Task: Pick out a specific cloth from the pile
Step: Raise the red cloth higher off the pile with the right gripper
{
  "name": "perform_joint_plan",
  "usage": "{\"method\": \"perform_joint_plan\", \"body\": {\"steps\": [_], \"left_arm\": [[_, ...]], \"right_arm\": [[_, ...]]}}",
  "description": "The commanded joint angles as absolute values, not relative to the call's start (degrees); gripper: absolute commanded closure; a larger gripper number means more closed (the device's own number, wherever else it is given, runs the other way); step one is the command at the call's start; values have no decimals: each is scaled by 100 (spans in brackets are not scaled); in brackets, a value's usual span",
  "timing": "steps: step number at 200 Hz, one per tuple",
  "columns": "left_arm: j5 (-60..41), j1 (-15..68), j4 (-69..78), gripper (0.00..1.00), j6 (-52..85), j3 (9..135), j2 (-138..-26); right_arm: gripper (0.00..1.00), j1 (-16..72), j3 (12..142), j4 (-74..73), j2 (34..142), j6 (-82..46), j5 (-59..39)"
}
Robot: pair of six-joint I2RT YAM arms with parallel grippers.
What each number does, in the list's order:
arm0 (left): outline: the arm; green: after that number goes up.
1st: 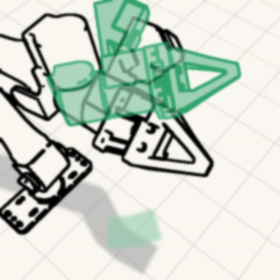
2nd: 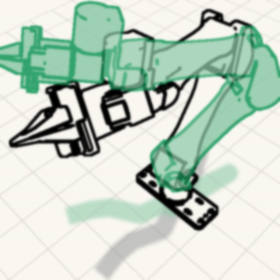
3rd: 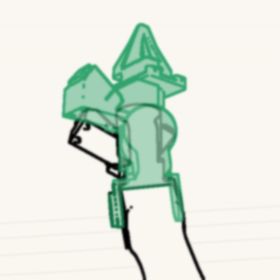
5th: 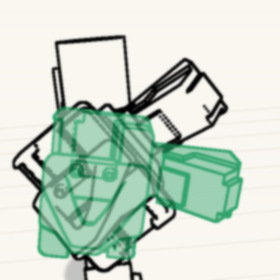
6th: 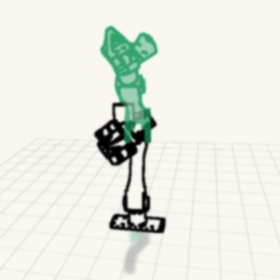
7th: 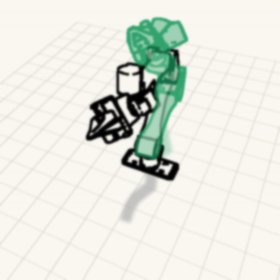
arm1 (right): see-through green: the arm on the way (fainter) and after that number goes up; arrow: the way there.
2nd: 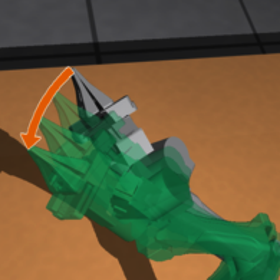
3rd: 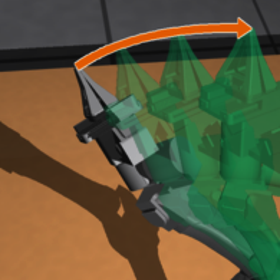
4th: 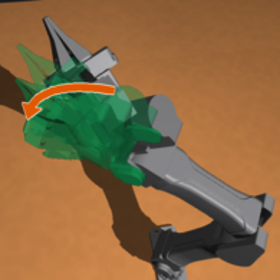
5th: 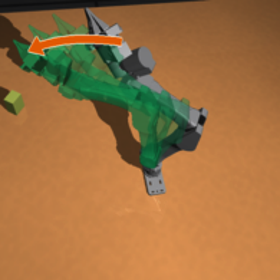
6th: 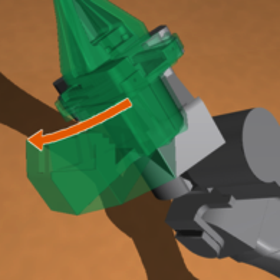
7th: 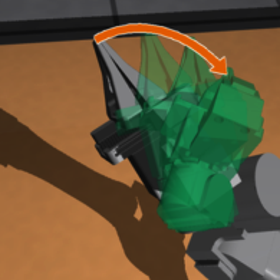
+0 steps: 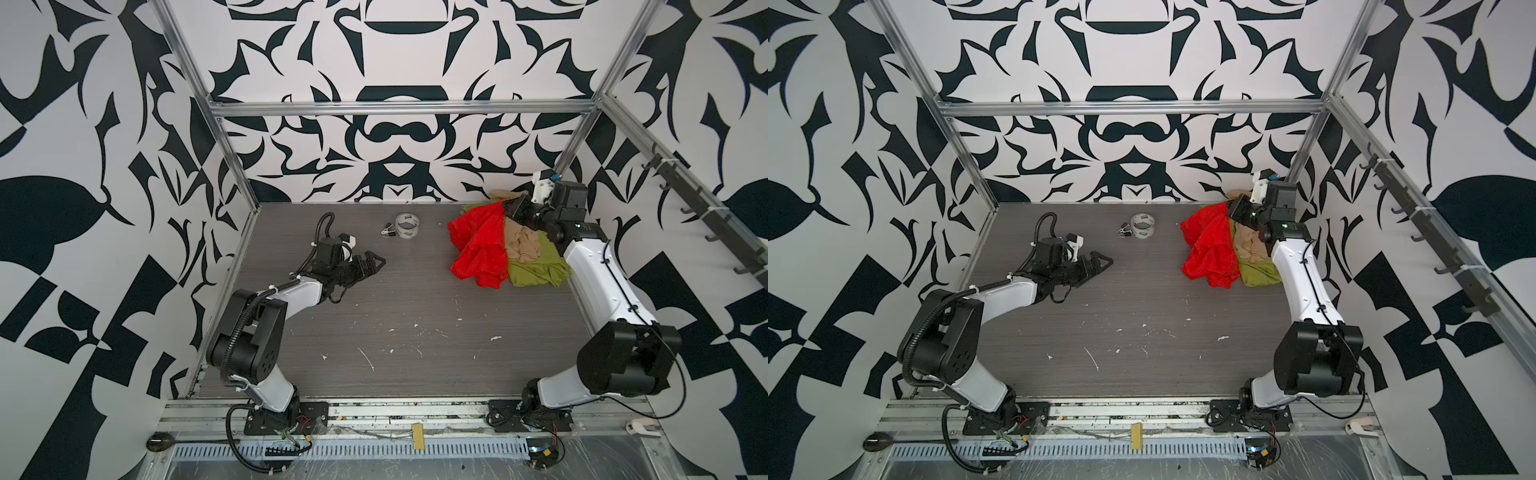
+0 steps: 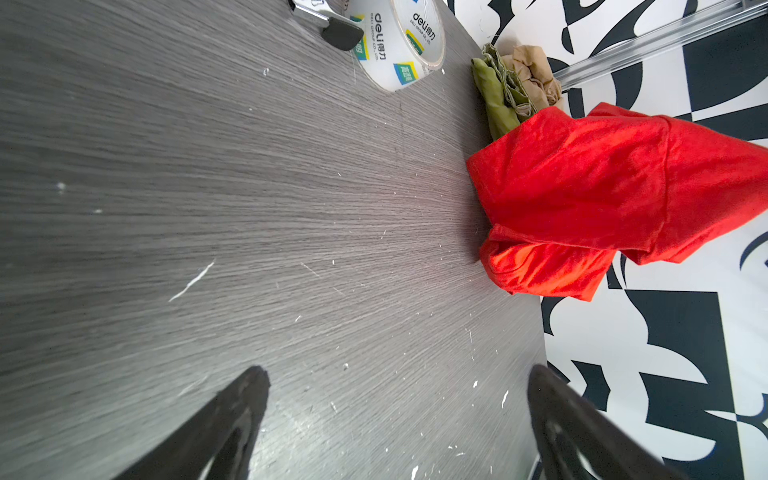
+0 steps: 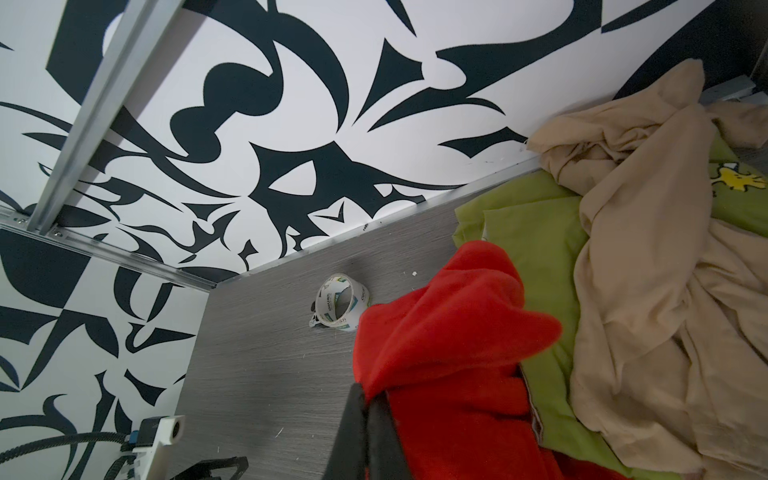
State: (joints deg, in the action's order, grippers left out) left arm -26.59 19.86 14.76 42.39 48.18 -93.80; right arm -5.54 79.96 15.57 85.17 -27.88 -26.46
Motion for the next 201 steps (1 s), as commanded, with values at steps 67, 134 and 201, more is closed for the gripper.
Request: {"method": "perform_joint_plan", "body": {"steps": [67, 134, 201], "left_arm": [[-2681, 2030, 1565, 1, 4314, 4798, -9203], [-2702, 2094, 1564, 0, 4342, 4923, -9236], [-2698, 2121, 1556, 0, 4359, 4997, -9166]], "right_arm": [[100, -545, 8047, 1081, 8069, -3001, -2959], [100, -418, 7967, 872, 7794, -3334, -3230], [100, -317, 8103, 863, 7310, -3497, -3246]]}}
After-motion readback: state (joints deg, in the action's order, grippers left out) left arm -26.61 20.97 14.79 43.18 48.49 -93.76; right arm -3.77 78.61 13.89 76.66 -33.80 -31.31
